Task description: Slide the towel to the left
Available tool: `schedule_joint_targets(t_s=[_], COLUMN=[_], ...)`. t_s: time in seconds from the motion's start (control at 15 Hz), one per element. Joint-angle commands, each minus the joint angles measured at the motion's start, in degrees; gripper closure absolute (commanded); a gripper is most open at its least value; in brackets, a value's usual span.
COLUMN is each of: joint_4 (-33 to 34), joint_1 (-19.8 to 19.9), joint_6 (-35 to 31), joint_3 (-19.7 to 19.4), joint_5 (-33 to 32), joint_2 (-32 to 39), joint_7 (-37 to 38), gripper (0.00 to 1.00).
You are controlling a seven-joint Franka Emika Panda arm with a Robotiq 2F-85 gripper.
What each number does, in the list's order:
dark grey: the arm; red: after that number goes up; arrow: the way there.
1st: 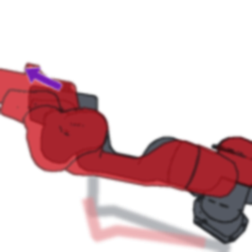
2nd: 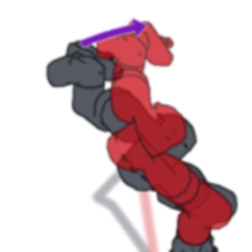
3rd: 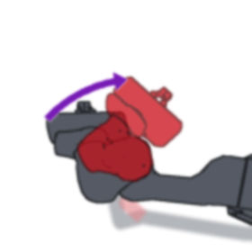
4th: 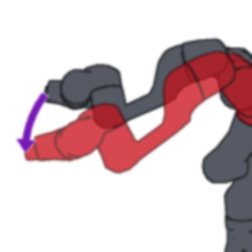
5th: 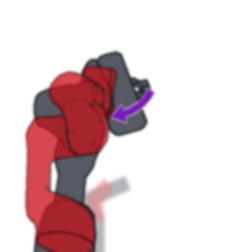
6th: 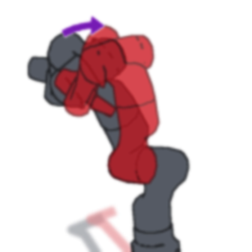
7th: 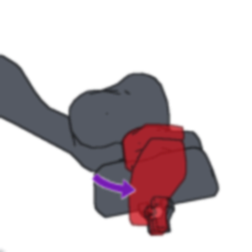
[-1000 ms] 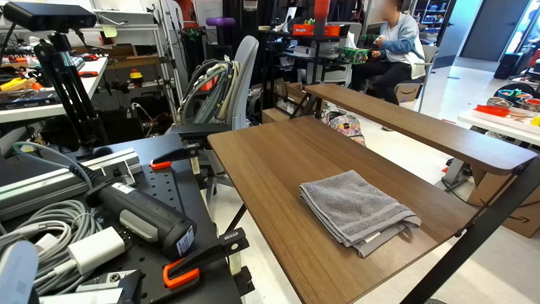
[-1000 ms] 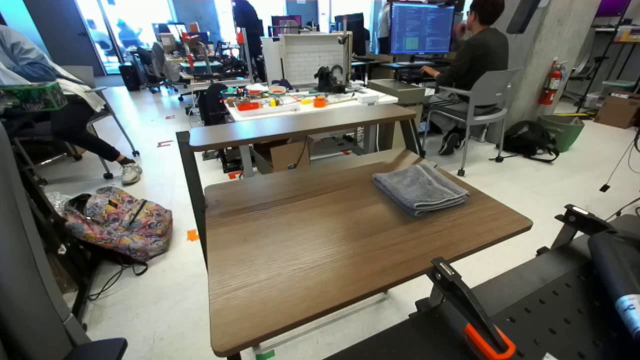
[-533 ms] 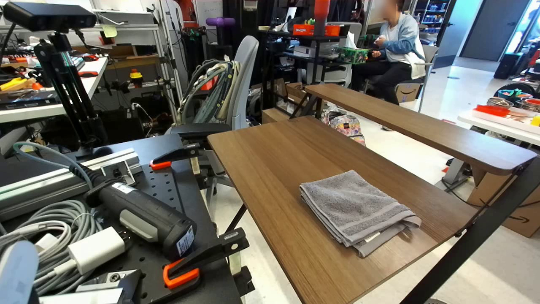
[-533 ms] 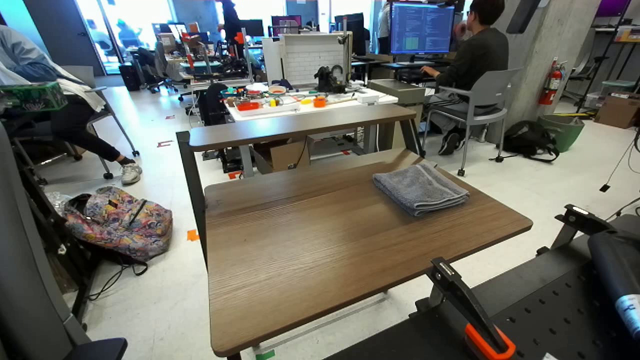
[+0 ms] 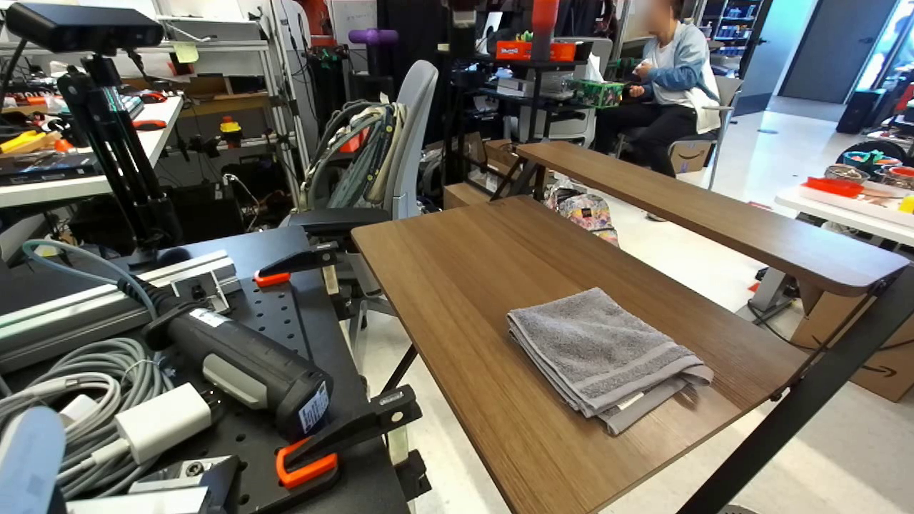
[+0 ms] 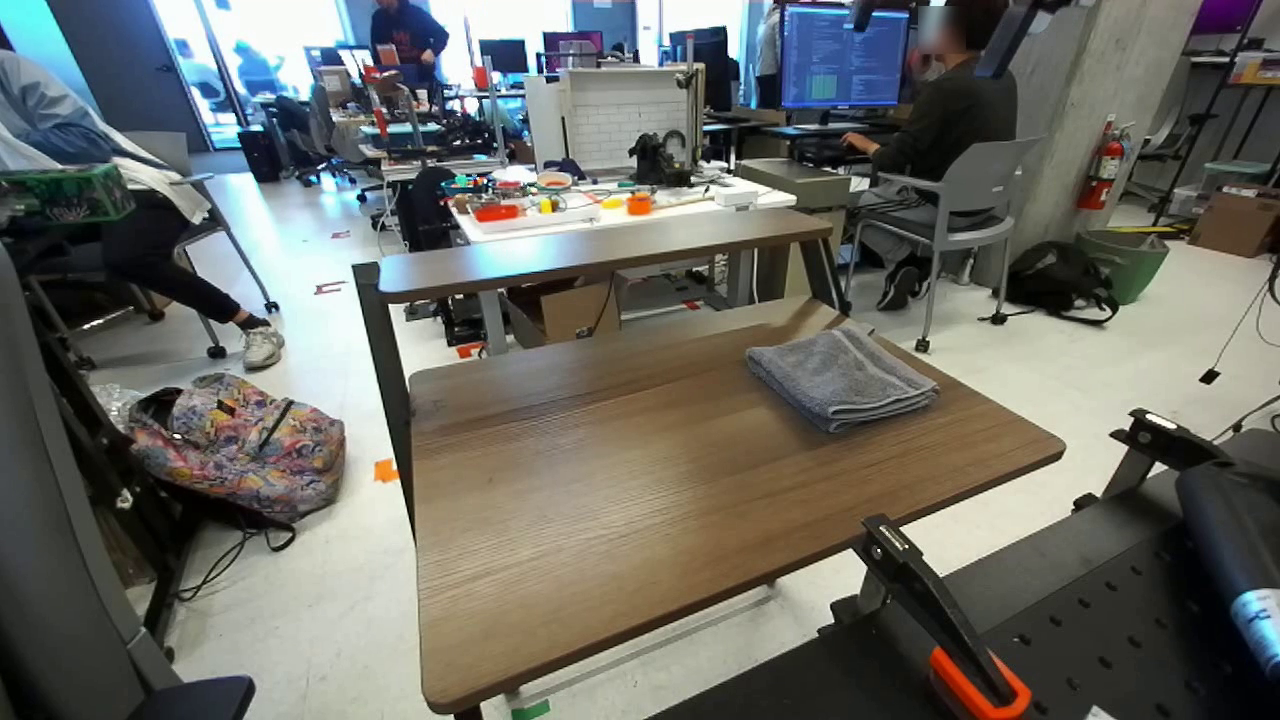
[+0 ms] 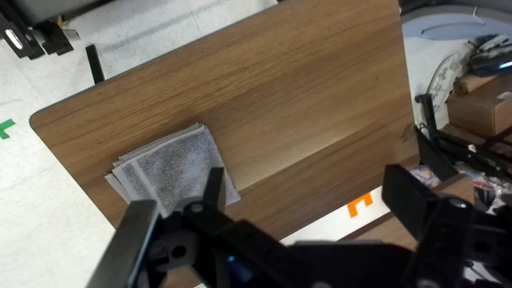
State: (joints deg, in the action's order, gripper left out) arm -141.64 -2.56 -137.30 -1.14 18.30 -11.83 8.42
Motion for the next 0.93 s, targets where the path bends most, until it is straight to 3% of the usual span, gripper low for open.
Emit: schedule_joint_targets(t_s=[0.0, 0.4, 0.87], joint_4=[6.8, 18.8, 32.3], joint_1=[1.1, 1.8, 1.5], joint_6=[-8.4, -13.3, -9.8], joint_3=[0.8, -1.5, -6.7], joint_5=[0.2, -3.8, -6.5], joint_2=[12.2, 31.6, 48.2], joint_7=[4.5, 12.5, 18.3], gripper=[0.0, 0.0, 0.0])
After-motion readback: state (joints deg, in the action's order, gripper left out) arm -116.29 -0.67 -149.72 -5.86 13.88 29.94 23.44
